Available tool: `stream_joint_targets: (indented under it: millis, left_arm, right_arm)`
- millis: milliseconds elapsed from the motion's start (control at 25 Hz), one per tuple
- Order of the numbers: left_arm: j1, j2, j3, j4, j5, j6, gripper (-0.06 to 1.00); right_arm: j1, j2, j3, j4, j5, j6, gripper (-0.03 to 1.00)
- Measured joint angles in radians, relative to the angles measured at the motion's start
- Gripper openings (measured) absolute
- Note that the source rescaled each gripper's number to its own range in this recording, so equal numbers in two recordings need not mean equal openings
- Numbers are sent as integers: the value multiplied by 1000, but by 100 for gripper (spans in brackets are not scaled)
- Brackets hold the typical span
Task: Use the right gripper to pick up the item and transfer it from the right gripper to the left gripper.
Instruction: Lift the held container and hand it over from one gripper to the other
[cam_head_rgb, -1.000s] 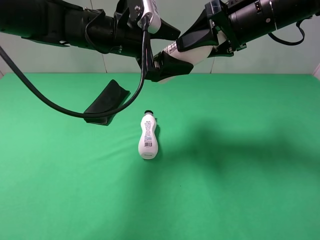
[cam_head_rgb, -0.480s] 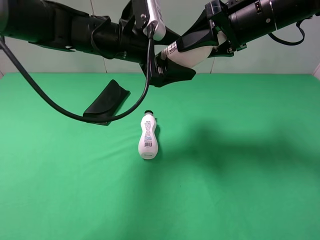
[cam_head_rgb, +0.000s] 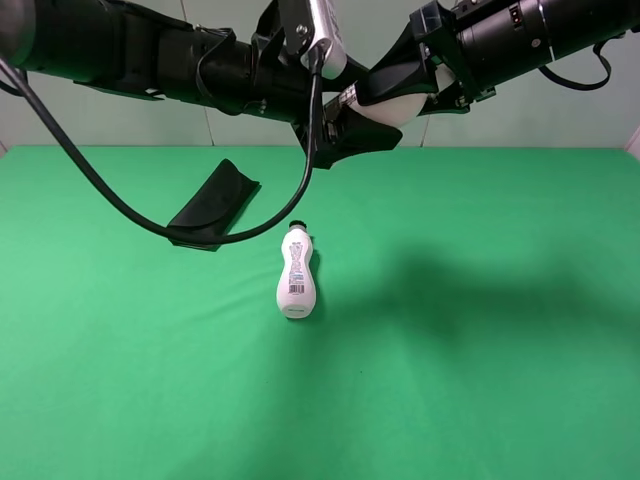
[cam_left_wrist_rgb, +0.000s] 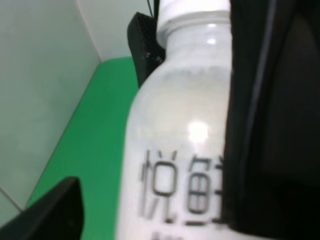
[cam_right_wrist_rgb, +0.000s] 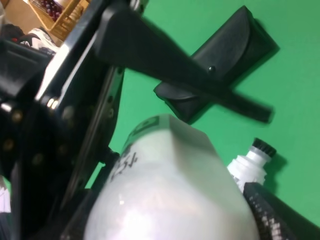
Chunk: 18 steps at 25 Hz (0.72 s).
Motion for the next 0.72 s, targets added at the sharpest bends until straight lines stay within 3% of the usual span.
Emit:
stream_joint_targets:
  millis: [160,720]
  left_arm:
    - [-7,6,0,2,-4,3,1]
    - [-10,7,0,7,-19,-34,1]
  right_arm:
    - [0,0,0,0,-16,-7,3]
    - [0,0,1,0,-17,-10,3]
